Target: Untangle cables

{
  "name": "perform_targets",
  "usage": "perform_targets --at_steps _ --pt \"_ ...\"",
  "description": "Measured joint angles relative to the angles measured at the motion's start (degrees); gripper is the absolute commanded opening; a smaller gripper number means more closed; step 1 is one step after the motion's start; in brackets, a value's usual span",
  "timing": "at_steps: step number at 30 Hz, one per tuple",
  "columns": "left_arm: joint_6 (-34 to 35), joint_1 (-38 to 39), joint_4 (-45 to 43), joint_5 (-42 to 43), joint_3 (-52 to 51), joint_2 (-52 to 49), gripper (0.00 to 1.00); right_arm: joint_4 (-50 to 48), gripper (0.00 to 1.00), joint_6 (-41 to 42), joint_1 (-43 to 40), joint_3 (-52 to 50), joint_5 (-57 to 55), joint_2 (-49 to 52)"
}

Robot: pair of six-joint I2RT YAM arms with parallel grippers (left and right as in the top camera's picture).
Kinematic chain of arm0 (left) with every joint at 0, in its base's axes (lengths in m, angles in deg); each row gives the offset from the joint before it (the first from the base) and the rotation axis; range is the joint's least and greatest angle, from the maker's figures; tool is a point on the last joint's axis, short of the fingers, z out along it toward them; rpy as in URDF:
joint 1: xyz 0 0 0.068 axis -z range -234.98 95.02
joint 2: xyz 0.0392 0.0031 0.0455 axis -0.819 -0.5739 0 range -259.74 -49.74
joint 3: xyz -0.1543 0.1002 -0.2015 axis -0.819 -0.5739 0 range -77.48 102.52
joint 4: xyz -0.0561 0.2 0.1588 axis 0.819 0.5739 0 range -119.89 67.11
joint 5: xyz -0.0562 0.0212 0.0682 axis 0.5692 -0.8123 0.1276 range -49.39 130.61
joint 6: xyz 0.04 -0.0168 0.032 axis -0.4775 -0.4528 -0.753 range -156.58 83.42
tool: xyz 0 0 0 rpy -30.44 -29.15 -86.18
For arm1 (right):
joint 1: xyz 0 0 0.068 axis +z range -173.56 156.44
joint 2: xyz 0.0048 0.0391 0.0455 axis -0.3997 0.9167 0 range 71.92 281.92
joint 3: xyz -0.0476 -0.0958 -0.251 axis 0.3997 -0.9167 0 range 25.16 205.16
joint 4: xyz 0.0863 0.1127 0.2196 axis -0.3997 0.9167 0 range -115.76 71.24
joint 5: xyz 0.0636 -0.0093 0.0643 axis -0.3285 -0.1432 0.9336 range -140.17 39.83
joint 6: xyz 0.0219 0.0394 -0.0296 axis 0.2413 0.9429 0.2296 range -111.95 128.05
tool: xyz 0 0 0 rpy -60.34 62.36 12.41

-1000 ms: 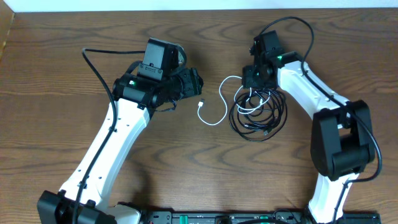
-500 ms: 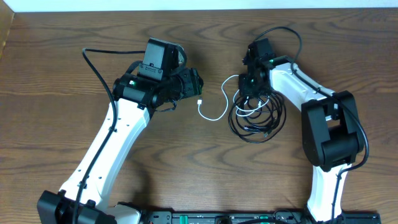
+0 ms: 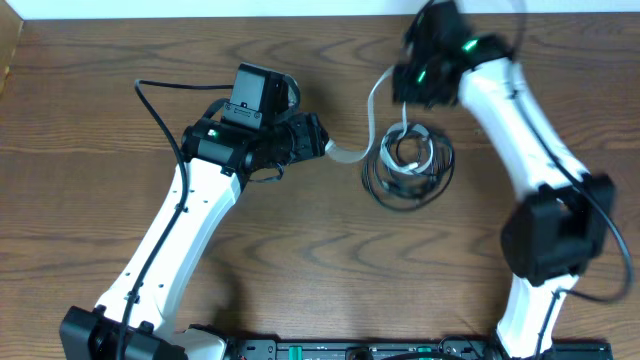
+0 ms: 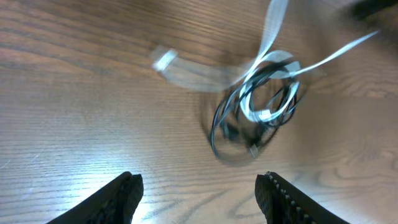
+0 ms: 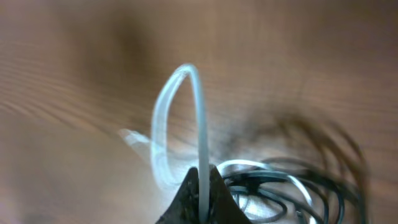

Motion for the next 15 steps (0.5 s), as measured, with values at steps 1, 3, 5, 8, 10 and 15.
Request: perform_targets --at_steps 1,3,5,8,10,15 --pt "0.0 0.1 0.0 0.3 0.0 0.0 0.63 2.3 0.01 0.0 -0.5 3.9 0.0 -1.2" --pt "-0.1 0.6 -0.5 0.7 -0.1 0.0 0.63 6.5 0.01 0.1 -1.2 12.5 -0.1 -4.0" --pt "-0.2 1.6 -1.9 0.9 -0.2 0.0 0.63 9.9 0.01 0.2 -1.1 17.7 0.0 -5.4" --pt "-0.2 3.7 -5.6 1.1 -1.3 0.0 0.63 15.1 0.01 0.2 -1.0 24.3 0.0 -7.3" --pt "-0.2 5.2 -8.5 1.2 -2.7 0.0 0.63 17.4 0.01 0.2 -1.0 25.9 -0.1 -7.8" --pt "0.0 7.6 -15.1 1.7 -5.2 0.0 0.63 21.1 0.01 0.2 -1.0 26.1 -0.5 -6.8"
